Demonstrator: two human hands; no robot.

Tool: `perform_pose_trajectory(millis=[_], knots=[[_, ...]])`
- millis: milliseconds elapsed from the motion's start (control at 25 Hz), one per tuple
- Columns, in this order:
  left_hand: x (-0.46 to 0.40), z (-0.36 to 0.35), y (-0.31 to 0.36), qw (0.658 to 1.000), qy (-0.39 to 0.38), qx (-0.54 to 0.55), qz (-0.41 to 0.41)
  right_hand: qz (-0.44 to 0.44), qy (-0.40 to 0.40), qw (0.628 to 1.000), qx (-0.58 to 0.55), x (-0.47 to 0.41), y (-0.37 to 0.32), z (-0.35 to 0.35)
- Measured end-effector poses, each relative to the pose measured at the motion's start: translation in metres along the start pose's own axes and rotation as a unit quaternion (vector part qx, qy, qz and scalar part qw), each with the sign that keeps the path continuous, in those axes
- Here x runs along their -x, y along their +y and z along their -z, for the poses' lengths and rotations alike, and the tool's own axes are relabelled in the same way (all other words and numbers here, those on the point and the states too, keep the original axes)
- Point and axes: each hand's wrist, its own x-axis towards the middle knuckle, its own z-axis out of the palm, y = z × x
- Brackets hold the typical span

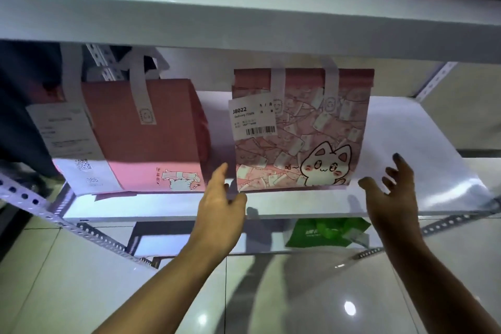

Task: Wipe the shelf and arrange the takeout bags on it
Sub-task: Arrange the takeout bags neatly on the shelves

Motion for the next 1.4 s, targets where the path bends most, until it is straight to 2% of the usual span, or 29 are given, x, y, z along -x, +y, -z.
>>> perform_pose_trajectory(millis=[280, 720, 880, 1080, 1240, 1400], knots=[[-0.006, -0.026, -0.001, 0.999, 0.018, 0.045, 0.019, -0.008, -0.164, 0.986, -0.016, -0.016, 0.032, -0.009], [0.001, -0.030, -0.013, 0.996, 0.060, 0.048, 0.035, -0.001, -0.204, 0.978, -0.032, 0.002, 0.037, -0.020], [0.010, -0.028, -0.016, 0.998, 0.066, 0.002, 0.020, -0.022, -0.194, 0.981, -0.021, -0.002, 0.043, -0.010], [0.054, -0.045, -0.017, 0.997, 0.070, -0.008, -0.033, -0.013, -0.130, 0.991, -0.034, 0.006, 0.065, 0.025], [0.070, -0.089, -0.037, 1.000, 0.011, -0.024, -0.002, -0.048, -0.056, 0.997, -0.027, 0.010, 0.105, 0.064], [0.065, -0.138, -0.052, 0.998, -0.033, -0.042, 0.037, -0.080, -0.038, 0.996, 0.017, 0.002, 0.147, 0.084]])
